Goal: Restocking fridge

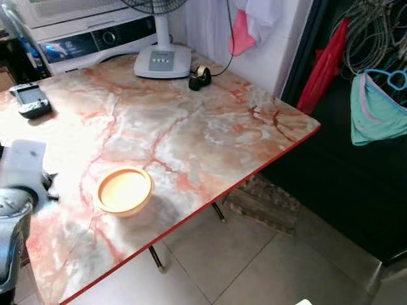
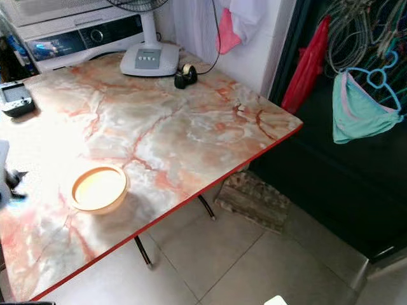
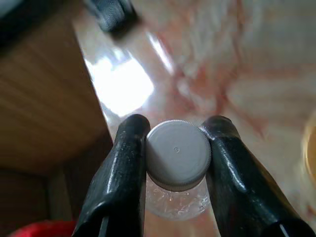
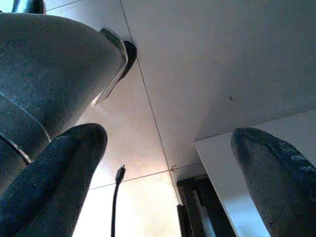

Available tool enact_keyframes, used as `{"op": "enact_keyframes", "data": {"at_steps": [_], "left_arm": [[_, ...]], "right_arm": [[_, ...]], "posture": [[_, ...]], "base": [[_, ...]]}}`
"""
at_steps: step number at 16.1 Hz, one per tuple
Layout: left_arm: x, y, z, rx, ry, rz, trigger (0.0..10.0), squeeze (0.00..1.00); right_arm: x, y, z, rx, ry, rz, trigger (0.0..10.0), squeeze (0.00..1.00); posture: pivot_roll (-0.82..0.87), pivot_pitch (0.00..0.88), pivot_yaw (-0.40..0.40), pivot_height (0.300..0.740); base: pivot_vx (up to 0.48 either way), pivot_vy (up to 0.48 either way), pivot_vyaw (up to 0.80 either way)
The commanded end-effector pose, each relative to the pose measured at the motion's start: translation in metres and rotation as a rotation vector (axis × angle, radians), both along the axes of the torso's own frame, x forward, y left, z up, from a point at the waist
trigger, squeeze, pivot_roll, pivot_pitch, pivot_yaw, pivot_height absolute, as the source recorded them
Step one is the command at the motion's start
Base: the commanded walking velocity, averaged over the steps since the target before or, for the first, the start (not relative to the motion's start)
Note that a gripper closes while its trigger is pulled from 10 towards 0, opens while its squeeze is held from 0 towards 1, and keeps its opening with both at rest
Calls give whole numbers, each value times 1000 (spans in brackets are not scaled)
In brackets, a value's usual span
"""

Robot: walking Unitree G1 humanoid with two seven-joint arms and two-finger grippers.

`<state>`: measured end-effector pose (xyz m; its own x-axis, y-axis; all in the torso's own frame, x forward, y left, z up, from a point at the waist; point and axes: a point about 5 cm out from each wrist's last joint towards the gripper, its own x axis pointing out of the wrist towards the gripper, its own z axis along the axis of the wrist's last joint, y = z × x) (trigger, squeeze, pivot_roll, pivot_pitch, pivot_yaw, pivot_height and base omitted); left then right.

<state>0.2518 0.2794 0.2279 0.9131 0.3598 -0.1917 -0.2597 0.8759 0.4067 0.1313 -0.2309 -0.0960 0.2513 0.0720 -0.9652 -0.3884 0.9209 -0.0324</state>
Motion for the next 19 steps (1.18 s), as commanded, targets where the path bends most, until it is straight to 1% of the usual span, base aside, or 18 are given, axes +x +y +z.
{"op": "enact_keyframes", "data": {"at_steps": [1,2,3,4,5,7,8,10,11,12,13,15,16,17,19], "left_arm": [[1,-1,8,25,-92,6,10000,0],[2,-4,11,33,-145,-3,10000,0],[2,-12,12,-10,-296,-15,10000,0],[2,-12,11,-17,-318,-16,10000,0],[0,-18,5,-26,-353,-48,10000,0],[-5,-34,-8,68,-427,-123,10000,0],[-10,-40,-22,120,-433,-125,10000,0],[-15,-50,-38,210,-422,-187,10000,0],[-20,-48,-45,195,-431,-160,10000,0],[-25,-44,-49,204,-448,-103,10000,0],[-27,-43,-49,237,-460,-102,10000,0],[-27,-49,-50,255,-496,-158,10000,0],[-26,-49,-50,245,-519,-153,10000,0],[-26,-50,-53,225,-517,-149,10000,0],[-26,-51,-57,214,-509,-159,10000,0]], "right_arm": [[-4,-1,-1,2,6,-8,10000,0],[-4,-1,-1,3,5,-9,10000,0],[-5,-1,-2,5,4,-21,10000,0],[-5,0,-2,6,4,-25,10000,0],[-6,0,-2,7,3,-28,10000,0],[-8,0,-3,10,2,-37,10000,0],[-9,0,-3,16,-1,-54,10000,0],[-11,1,-4,23,-8,-83,10000,0],[-11,1,-4,20,-7,-81,10000,0],[-12,0,-4,16,-6,-76,10000,0],[-13,0,-4,16,-8,-85,10000,0],[-13,0,-4,22,-14,-106,10000,0],[-13,1,-4,31,-20,-118,10000,0],[-13,1,-4,40,-28,-151,10000,0],[-13,1,-4,39,-27,-146,10000,0]], "posture": [[91,37,-38,740],[88,34,-35,740],[81,29,-30,740],[80,28,-28,740],[74,25,-25,740],[68,16,-21,740],[62,14,-19,740],[58,8,-17,740],[54,5,-20,740],[53,1,-20,740],[55,0,-20,740],[59,5,-22,740],[57,12,-22,740],[56,26,-22,740],[54,37,-24,740]], "base": [[0,0,0],[0,0,0],[0,0,0],[0,0,0],[0,0,0],[0,0,0],[0,0,0],[0,0,0],[0,0,0],[0,0,0],[0,0,0],[0,0,0],[-262,0,0],[0,0,0],[-242,0,0]]}}
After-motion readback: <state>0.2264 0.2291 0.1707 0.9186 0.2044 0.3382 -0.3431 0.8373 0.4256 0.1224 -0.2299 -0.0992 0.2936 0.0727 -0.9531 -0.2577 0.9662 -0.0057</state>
